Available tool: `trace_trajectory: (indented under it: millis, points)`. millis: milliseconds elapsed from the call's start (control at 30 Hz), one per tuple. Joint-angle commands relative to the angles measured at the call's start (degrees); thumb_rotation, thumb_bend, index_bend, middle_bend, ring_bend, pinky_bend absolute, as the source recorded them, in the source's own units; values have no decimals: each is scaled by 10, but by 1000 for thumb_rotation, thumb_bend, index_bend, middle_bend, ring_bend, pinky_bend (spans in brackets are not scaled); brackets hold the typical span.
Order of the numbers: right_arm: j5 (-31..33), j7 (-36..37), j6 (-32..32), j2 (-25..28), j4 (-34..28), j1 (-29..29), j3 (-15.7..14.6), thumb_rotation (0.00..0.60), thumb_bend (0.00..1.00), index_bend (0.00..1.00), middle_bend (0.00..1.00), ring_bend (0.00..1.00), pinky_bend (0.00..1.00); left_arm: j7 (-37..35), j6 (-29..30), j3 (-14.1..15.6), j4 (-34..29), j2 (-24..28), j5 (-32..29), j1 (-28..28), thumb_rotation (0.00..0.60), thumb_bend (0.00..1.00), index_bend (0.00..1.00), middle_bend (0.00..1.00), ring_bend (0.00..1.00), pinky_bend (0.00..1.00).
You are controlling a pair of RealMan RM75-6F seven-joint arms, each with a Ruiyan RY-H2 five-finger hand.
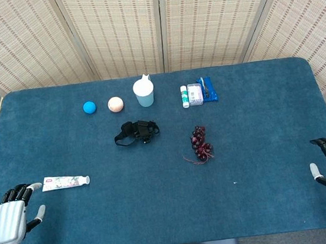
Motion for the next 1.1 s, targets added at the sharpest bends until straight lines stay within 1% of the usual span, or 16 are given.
trace_trajectory:
  millis: [33, 267, 367, 500, 600, 767, 867, 1100]
  points:
    - [-4, 4, 1, 4, -4, -3, -2, 600, 294, 281, 290, 128, 211, -3, -2, 1, 0, 1, 3, -1, 600, 297, 285, 311, 207, 204]
    - [-24, 13, 16, 17, -17, -5, 5, 600, 294, 281, 290, 128, 212, -11, -30, -3, -4, 10, 14, -23, 600, 297, 285, 306, 209, 204]
    - [-28, 13, 24, 29, -29, -5, 15, 600, 294, 275, 290, 128, 211, -15, -53, -8, -3, 18, 19, -42, 600, 297, 283, 302, 209, 205]
    - [-30, 1, 29, 49, -54, -2, 26, 600, 293, 239, 287, 123, 211, -19, -106, -18, -12, 32, 12, -79, 600, 297, 264, 298, 210, 205]
    - [-32, -3, 32, 57, -67, 0, 33, 600, 293, 229, 281, 119, 212, 0, -161, -25, -18, 39, -9, -111, 600, 297, 233, 294, 209, 205]
    - [-31, -1, 32, 61, -74, 0, 36, 600, 293, 229, 281, 119, 211, 32, -236, -42, -6, 23, -57, -161, 600, 297, 227, 290, 209, 204]
    - [-30, 1, 32, 61, -74, -1, 35, 600, 293, 229, 281, 119, 212, 55, -261, -49, 9, 7, -86, -182, 600, 296, 226, 286, 209, 205]
    - [-25, 10, 28, 61, -66, -3, 35, 600, 292, 229, 281, 119, 211, 135, -304, -57, 63, -45, -185, -221, 600, 255, 227, 276, 206, 204]
